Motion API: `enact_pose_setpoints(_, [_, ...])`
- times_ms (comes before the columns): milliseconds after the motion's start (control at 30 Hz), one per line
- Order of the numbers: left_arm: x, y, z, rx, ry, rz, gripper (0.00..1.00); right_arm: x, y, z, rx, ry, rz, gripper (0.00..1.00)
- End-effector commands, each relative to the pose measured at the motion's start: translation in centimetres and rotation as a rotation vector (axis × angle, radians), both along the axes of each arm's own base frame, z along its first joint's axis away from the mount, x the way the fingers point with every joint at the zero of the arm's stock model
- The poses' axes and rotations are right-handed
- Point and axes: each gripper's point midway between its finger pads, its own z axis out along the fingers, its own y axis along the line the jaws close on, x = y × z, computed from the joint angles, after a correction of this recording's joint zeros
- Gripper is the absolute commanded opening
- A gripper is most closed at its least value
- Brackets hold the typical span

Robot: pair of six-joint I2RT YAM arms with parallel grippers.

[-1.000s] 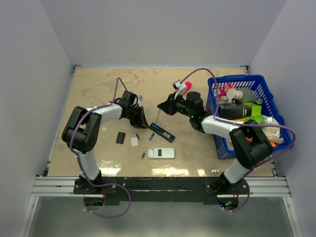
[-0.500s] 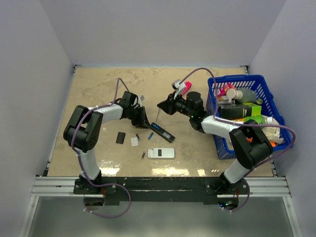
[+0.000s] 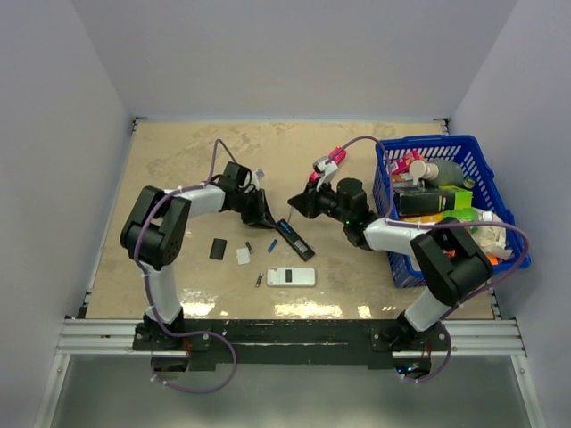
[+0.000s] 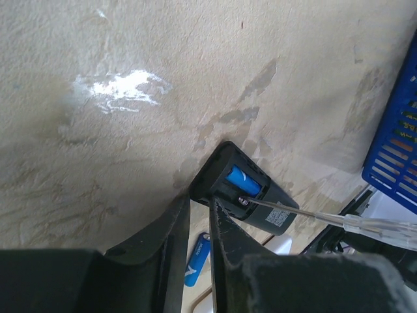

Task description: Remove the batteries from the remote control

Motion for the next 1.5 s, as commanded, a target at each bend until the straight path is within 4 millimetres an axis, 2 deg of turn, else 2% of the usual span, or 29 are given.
enact_pose_setpoints(0, [0.2,0.3,-1.6,0.036,0.015,-0.003,0.24,0.9,-0.6,3.1,0.019,-0.127,-0.052,0.0])
enact_pose_setpoints(300, [1.7,-0.7,-1.2,0.011,-0.006,-0.022,0.27,1.1,-1.6,5.0,0.005,-0.2,-0.09,0.0])
enact_pose_setpoints(500, [2.1,-1.2,-0.7,-0.014,-0.016,-0.039,0.28,1.6,-1.3,4.1,-0.037,-0.201,-0.078,0.0])
enact_pose_setpoints(1167, [1.6,-1.1,-2.5,-0.004,0.023,-0.041,0.26,1.6,-0.5,2.1,-0.038,-0.169,-0.041,0.0])
enact_pose_setpoints(1467, [1.8,-1.2,-2.7,-0.006,0.025,-0.043,0.19,1.8,-0.5,4.2,-0.018,-0.198,-0.049,0.0])
